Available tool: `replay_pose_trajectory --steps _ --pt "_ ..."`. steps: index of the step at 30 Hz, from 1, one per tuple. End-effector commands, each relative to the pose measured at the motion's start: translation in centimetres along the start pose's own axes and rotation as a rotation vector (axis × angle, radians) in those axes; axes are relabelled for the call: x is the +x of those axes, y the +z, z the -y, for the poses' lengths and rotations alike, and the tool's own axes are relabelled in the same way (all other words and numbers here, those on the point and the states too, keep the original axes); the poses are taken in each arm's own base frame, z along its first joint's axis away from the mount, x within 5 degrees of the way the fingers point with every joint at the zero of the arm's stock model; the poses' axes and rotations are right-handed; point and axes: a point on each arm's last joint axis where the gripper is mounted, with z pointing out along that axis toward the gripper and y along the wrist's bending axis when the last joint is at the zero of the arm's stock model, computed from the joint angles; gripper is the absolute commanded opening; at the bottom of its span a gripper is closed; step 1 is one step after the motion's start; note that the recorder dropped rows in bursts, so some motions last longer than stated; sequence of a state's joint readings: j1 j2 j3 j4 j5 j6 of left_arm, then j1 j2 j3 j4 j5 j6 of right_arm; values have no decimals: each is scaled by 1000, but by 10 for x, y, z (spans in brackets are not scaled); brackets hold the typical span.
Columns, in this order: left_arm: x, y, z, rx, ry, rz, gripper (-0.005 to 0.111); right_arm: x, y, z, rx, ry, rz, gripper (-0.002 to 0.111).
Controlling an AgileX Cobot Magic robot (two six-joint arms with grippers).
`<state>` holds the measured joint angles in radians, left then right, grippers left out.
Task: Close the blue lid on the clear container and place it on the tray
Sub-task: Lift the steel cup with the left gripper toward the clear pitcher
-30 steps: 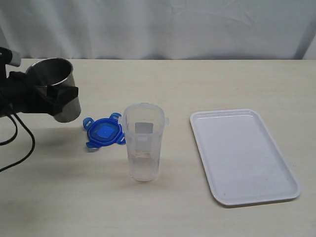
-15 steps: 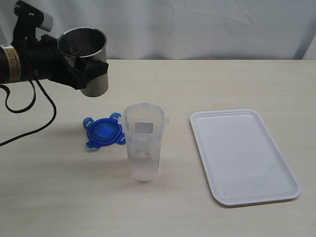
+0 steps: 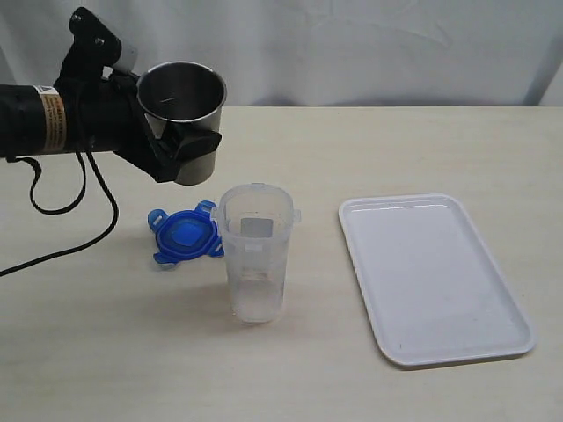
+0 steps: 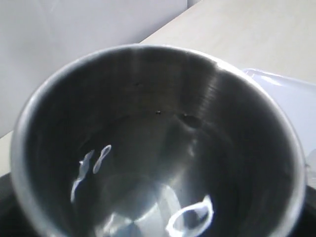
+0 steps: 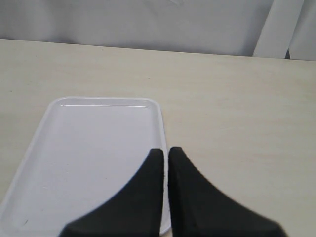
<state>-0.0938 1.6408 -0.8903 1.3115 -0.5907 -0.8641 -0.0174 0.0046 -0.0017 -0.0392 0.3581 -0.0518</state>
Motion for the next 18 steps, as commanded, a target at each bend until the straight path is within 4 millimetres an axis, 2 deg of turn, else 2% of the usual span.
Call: replay_pose_trajectory --steps 1,5,18 --pt "-7 3 3 31 1 37 0 0 0 0 3 -5 3 4" --pt "-3 8 8 105 20 43 0 0 0 0 3 -5 3 4" --pt "3 9 11 139 -17 -3 0 0 0 0 3 -5 3 4"
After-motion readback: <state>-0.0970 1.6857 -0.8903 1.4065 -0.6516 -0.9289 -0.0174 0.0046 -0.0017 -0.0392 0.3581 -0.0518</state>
